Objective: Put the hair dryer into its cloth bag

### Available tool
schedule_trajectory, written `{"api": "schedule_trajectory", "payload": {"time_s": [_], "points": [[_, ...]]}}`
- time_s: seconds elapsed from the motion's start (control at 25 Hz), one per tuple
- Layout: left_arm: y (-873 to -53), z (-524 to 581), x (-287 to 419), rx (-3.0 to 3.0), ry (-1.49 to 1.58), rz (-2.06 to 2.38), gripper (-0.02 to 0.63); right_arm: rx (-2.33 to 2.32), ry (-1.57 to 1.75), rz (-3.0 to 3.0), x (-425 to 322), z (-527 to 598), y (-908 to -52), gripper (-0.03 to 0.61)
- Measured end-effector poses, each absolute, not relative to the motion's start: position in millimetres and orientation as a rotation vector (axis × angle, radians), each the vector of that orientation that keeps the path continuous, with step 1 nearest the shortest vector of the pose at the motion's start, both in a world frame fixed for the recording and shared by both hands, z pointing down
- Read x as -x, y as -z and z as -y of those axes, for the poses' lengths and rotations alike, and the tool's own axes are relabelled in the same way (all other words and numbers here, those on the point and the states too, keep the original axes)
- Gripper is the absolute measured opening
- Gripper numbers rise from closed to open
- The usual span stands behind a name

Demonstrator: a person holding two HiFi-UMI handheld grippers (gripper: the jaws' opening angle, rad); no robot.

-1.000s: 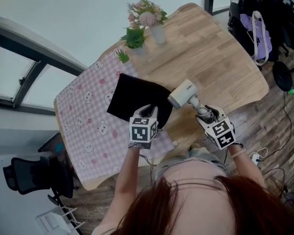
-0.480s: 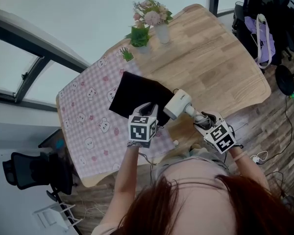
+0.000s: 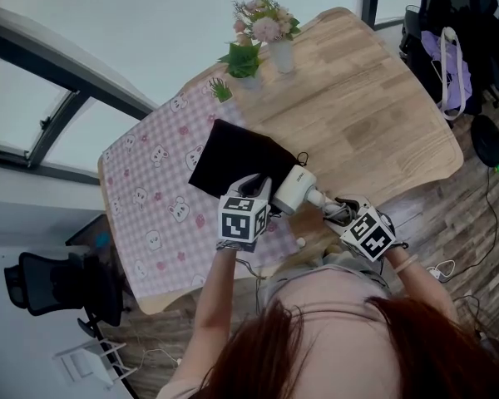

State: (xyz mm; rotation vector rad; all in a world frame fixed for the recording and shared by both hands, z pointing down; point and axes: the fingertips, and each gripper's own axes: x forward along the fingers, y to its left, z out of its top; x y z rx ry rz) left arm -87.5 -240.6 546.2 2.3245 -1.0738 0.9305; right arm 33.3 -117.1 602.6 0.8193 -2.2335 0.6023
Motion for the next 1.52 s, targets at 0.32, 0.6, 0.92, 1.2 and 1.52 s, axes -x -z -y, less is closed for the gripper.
{"api": "schedule_trajectory", "payload": {"time_s": [0.32, 0.6, 0.92, 1.2, 1.52], "points": [[-547.1, 238.3, 88.6, -2.33, -0.939, 1.061, 0.067, -0.761, -0.614, 2.219, -21.3, 119.6, -611.4, 0.233], [-546.5, 234.0, 84.9, -2.35, -0.964, 1.039, 0.067, -0.735, -0.633, 2.206, -13.4, 127.6, -615.3, 0.235], [-545.5, 229.3, 81.8, -2.361, -0.969, 1.027, 0.067, -0.734, -0.632, 2.188, -6.1, 138.3, -621.4, 0.235], [-545.2, 228.3, 79.7, -2.368, -0.96, 1.014, 0.067, -0.738, -0.622, 2.185, 0.2, 151.8, -624.1, 0.235], [-542.8, 226.0, 80.4, -2.367, -0.945, 1.027, 0.067, -0.731, -0.608, 2.194, 9.1, 160.0, -623.4, 0.235]]}}
